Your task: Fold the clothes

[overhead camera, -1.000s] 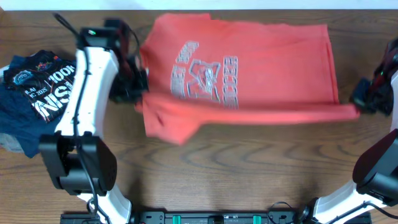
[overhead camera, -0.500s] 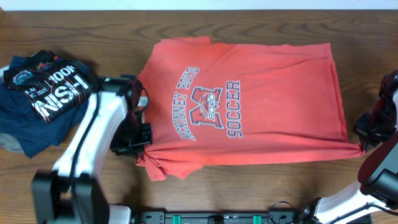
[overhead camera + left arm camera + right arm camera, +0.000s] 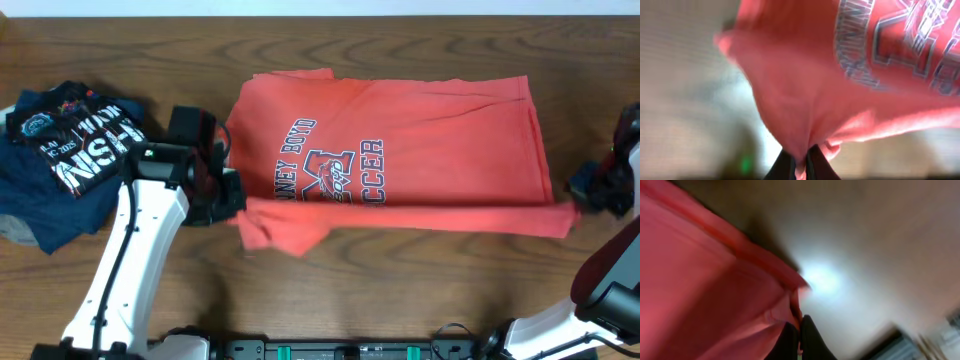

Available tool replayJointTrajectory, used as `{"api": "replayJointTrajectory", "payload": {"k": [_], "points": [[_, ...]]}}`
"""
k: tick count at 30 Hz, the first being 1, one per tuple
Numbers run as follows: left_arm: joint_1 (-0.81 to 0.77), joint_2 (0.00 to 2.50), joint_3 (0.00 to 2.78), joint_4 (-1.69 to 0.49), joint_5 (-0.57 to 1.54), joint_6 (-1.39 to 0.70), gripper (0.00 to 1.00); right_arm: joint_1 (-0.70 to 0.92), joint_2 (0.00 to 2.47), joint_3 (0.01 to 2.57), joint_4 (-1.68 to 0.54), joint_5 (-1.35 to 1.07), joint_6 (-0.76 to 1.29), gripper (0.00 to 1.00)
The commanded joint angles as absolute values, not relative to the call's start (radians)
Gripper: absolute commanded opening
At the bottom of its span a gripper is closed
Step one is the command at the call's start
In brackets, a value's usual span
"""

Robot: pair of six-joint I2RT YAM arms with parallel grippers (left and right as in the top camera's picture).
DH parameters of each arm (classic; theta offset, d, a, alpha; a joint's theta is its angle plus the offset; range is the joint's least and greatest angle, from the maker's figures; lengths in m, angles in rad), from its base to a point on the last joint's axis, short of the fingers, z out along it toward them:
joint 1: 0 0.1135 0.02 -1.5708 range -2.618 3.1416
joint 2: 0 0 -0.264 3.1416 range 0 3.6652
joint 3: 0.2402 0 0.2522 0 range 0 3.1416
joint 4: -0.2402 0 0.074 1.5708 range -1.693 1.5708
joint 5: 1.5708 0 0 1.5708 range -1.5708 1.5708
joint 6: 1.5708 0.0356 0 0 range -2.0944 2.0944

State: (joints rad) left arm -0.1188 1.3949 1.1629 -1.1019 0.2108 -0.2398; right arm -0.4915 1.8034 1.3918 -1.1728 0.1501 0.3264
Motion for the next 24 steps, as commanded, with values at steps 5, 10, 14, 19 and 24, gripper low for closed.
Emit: {"api": "replayJointTrajectory", "payload": {"k": [5, 10, 14, 19, 24], "points": [[-0.111, 1.505, 1.159, -0.895, 0.209, -0.294, 0.06, -0.426, 1.786, 1.389, -1.022, 0.093, 0.268, 0.01], [-0.108, 1.613, 1.159, -0.779, 0.186, -0.294, 0.06, -0.413, 1.786, 1.389, -0.968, 0.092, 0.268, 0.01], [-0.099, 1.682, 1.159, -0.688, 0.171, -0.296, 0.06, -0.404, 1.786, 1.385, -0.934, 0.088, 0.267, 0.01], [-0.083, 1.728, 1.159, -0.625, 0.145, -0.355, 0.06, -0.405, 1.786, 1.377, -0.908, 0.085, 0.267, 0.01], [-0.079, 1.734, 1.159, -0.588, 0.145, -0.373, 0.06, -0.404, 1.792, 1.359, -0.853, 0.034, 0.246, 0.01]]}}
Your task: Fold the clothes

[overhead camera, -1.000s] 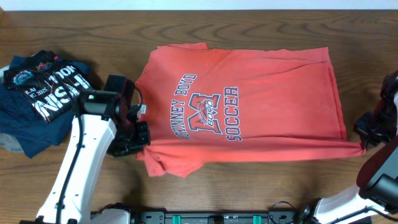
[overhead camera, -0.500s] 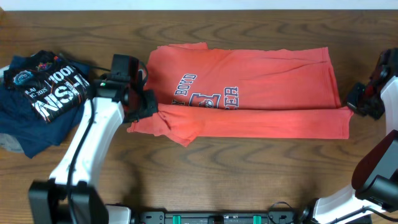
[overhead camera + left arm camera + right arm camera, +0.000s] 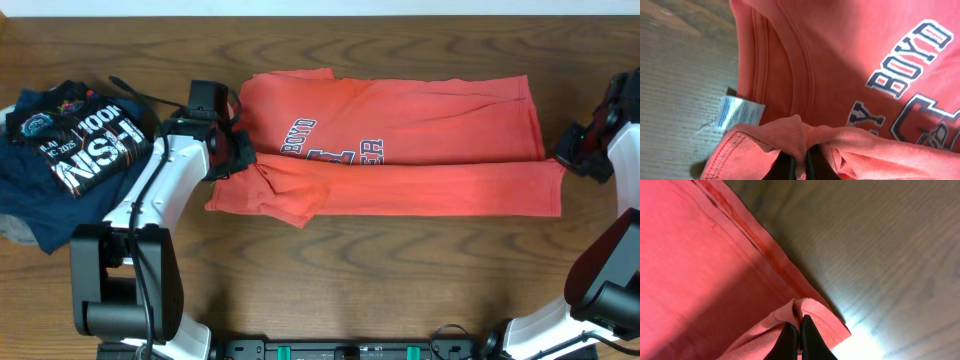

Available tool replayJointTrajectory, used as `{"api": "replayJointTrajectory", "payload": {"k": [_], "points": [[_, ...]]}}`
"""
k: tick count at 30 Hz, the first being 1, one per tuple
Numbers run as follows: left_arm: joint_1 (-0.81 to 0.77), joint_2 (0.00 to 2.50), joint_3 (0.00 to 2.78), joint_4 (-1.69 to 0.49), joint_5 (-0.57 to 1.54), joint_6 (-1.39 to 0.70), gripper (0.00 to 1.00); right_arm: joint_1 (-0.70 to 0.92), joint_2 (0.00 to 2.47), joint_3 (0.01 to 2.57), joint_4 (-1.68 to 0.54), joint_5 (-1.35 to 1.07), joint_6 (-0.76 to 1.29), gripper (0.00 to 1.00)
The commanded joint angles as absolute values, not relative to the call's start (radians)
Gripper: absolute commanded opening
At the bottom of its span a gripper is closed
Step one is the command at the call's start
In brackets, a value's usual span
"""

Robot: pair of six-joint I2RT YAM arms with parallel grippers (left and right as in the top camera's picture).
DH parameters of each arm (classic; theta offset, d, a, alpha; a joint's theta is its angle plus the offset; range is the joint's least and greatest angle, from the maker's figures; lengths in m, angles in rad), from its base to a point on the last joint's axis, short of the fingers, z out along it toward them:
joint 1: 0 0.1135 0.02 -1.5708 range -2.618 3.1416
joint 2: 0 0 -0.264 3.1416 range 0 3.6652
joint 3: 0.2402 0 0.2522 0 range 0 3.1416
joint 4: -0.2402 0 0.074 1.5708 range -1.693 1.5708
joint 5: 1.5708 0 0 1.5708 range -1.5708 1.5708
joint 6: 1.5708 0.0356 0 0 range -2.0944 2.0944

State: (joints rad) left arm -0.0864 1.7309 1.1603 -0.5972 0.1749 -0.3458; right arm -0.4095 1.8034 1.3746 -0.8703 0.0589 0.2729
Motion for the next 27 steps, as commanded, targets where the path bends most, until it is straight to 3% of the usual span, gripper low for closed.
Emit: {"api": "replayJointTrajectory", "payload": {"k": [1, 6, 8, 9, 11, 13, 19, 27], "points": [[-0.079, 1.734, 1.159, -0.587, 0.144, -0.379, 0.06, -0.403, 1.794, 1.353, -0.839, 0.017, 0.245, 0.02], [-0.079, 1.734, 1.159, -0.578, 0.145, -0.380, 0.06, -0.382, 1.819, 1.331, -0.764, 0.006, 0.245, 0.02], [-0.079, 1.734, 1.159, -0.574, 0.145, -0.380, 0.09, -0.374, 1.831, 1.331, -0.737, 0.006, 0.245, 0.15], [-0.079, 1.734, 1.159, -0.574, 0.145, -0.380, 0.17, -0.373, 1.833, 1.331, -0.732, 0.006, 0.244, 0.26], [-0.079, 1.734, 1.159, -0.579, 0.146, -0.380, 0.44, -0.373, 1.833, 1.331, -0.739, 0.010, 0.222, 0.40], [-0.079, 1.734, 1.159, -0.602, 0.150, -0.379, 0.55, -0.375, 1.833, 1.331, -0.767, 0.031, 0.220, 0.45], [-0.083, 1.734, 1.159, -0.721, 0.324, -0.328, 0.62, -0.374, 1.834, 1.288, -0.849, 0.063, 0.220, 0.43], [-0.162, 1.734, 1.114, -0.744, 0.347, -0.259, 0.67, -0.373, 1.835, 1.087, -0.706, 0.063, 0.233, 0.34]]}}
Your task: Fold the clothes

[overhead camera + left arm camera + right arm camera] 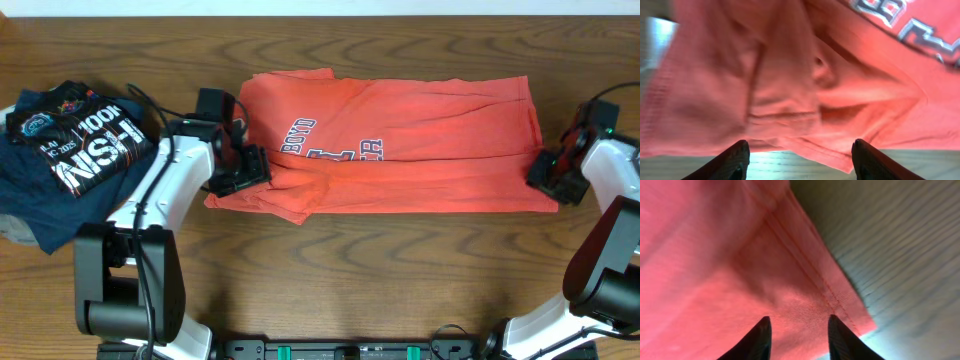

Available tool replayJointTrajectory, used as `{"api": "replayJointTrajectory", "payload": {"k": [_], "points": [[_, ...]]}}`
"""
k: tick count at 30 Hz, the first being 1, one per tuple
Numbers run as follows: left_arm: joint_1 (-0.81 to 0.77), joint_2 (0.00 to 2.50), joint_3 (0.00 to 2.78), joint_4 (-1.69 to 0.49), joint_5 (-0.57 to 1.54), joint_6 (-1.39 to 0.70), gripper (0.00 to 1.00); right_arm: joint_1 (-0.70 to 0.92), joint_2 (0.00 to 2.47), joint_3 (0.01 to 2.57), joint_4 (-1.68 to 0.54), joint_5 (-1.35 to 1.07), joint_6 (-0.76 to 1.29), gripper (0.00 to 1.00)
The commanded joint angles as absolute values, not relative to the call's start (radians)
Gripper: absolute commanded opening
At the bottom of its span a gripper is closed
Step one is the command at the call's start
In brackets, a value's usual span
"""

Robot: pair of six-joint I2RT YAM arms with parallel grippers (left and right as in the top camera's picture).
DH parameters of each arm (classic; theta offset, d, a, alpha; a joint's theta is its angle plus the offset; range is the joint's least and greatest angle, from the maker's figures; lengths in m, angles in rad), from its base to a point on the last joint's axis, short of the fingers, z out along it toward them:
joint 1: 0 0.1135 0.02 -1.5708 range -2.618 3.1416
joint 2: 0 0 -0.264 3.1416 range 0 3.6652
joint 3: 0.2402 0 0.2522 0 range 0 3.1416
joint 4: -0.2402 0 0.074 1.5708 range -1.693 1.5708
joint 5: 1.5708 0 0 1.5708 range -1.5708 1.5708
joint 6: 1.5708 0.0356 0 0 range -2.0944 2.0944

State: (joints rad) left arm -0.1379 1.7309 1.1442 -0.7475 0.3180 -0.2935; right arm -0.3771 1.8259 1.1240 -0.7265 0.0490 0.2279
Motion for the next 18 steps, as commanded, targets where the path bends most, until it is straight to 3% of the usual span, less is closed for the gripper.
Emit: {"api": "replayJointTrajectory", "payload": {"k": [1, 15, 18], "points": [[-0.176, 1.734, 1.095, -0.727, 0.347, -0.259, 0.67, -0.373, 1.835, 1.066, -0.686, 0.063, 0.232, 0.34], [-0.265, 1.734, 0.997, -0.643, 0.304, -0.267, 0.66, -0.374, 1.835, 1.026, -0.657, 0.063, 0.231, 0.34], [-0.289, 1.734, 0.997, -0.652, 0.377, -0.266, 0.50, -0.374, 1.835, 1.026, -0.657, 0.063, 0.231, 0.34]]}}
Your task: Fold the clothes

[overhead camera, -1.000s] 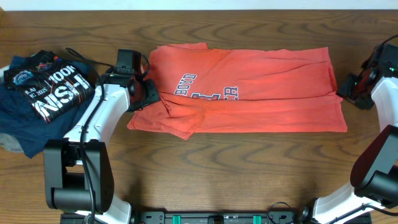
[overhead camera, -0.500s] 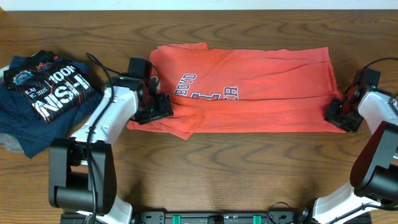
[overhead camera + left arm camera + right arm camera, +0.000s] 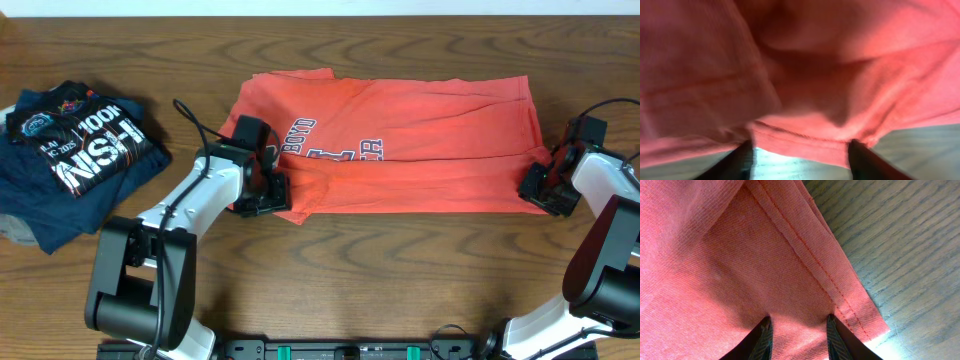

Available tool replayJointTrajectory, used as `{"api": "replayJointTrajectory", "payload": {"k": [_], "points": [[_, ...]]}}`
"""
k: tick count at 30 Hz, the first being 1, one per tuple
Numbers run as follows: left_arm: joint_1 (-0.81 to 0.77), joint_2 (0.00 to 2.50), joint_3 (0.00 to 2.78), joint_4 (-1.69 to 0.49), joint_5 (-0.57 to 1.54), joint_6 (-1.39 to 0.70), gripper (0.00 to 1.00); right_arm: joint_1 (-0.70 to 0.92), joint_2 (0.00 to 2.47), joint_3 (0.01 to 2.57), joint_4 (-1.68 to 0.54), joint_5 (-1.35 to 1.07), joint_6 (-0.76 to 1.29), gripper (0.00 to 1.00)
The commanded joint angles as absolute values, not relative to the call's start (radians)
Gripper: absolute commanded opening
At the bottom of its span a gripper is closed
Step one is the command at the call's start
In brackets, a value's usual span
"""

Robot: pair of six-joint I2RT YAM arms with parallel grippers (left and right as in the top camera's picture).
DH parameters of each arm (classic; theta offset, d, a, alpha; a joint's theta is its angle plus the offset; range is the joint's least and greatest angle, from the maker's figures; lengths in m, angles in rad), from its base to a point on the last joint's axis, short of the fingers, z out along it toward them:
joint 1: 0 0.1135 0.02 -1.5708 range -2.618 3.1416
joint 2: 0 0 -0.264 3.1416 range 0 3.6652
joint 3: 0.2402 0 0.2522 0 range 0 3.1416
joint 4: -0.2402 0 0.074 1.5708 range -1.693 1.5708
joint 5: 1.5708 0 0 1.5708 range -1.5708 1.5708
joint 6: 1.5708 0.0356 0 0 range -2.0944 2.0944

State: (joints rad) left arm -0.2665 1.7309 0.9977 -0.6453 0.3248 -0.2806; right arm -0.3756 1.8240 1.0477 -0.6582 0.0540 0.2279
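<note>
An orange-red T-shirt (image 3: 400,150) with "BOYD" lettering lies on the wooden table, its front half folded up over the print. My left gripper (image 3: 262,190) stands open at the shirt's front left, fingers (image 3: 740,160) spread on the table at the hem (image 3: 805,145). My right gripper (image 3: 545,190) is open at the shirt's front right corner, with its fingers (image 3: 765,337) pressed onto the stitched hem cloth (image 3: 790,255). Nothing is held by either.
A pile of dark navy printed shirts (image 3: 70,140) lies at the table's left. Bare wood table (image 3: 400,270) runs along the front. Cables trail from both arms.
The left gripper has shifted right along the shirt's front edge, from its left corner to further in. My right gripper sits slightly lower on the right corner. Both stay open.
Both grippers were shut on the shirt's front corners, lifted near the table's front. Then they held them further back, over the print, folding the shirt. Then both were open with the fold lying flat. Now they rest open on its front edge.
</note>
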Motion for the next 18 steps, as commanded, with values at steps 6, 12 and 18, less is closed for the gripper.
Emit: {"api": "replayJointTrajectory", "payload": {"k": [6, 12, 18], "points": [[-0.399, 1.733, 0.997, -0.626, 0.257, -0.208, 0.50, -0.373, 1.835, 1.026, -0.657, 0.063, 0.232, 0.34], [-0.508, 1.734, 0.997, -0.618, 0.101, -0.141, 0.50, -0.374, 1.835, 1.026, -0.657, 0.063, 0.231, 0.34], [-0.544, 1.734, 0.997, -0.603, 0.024, -0.127, 0.40, -0.374, 1.835, 1.026, -0.657, 0.063, 0.231, 0.34]]}}
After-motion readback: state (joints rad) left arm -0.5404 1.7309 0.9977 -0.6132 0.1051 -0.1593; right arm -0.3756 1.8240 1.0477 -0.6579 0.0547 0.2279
